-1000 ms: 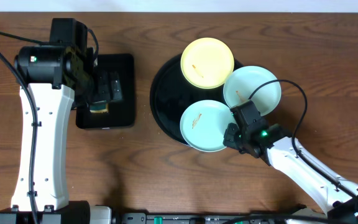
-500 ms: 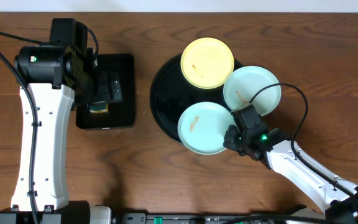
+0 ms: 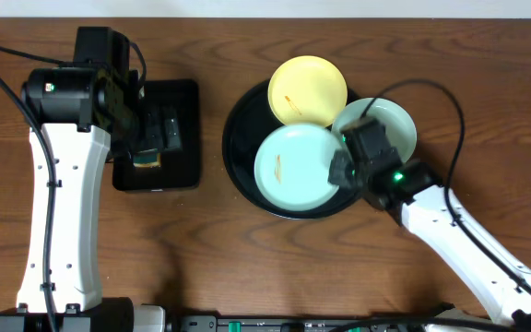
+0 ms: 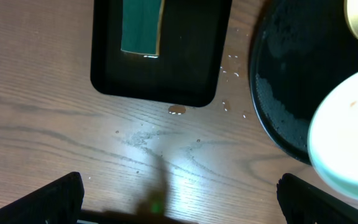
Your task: Clean dirty plates on tray and stack at the side
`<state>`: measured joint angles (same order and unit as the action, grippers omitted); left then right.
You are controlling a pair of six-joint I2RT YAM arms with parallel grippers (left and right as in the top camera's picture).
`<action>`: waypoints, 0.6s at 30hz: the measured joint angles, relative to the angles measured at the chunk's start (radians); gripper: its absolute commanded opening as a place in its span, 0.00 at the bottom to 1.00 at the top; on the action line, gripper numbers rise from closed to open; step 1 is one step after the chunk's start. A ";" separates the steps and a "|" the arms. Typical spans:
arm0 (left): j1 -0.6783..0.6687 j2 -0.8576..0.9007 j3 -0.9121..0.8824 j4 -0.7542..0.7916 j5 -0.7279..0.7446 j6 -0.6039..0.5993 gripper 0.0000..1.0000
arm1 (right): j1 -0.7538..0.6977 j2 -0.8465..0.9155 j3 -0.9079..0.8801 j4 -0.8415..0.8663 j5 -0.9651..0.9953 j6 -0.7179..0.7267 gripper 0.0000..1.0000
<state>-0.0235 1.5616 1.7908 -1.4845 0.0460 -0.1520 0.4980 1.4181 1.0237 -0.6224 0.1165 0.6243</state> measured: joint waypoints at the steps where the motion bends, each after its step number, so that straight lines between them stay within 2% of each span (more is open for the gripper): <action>1: 0.000 0.000 0.000 0.000 0.000 0.000 0.99 | 0.000 0.000 0.043 -0.009 0.042 -0.042 0.01; 7: 0.000 -0.003 -0.047 0.073 -0.001 0.000 0.98 | 0.000 0.000 0.078 -0.046 0.132 -0.141 0.01; 11: 0.006 -0.002 -0.190 0.211 -0.046 -0.002 0.98 | 0.000 0.000 0.074 -0.048 0.145 -0.162 0.01; 15: 0.079 0.001 -0.341 0.366 -0.089 -0.009 0.99 | 0.000 0.000 0.073 -0.047 0.146 -0.163 0.01; 18: 0.125 0.003 -0.435 0.496 -0.093 0.000 0.92 | 0.000 0.000 0.073 -0.048 0.146 -0.163 0.01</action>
<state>0.1017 1.5646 1.3556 -0.9886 -0.0471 -0.1524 0.4980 1.4181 1.0966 -0.6704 0.2630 0.4614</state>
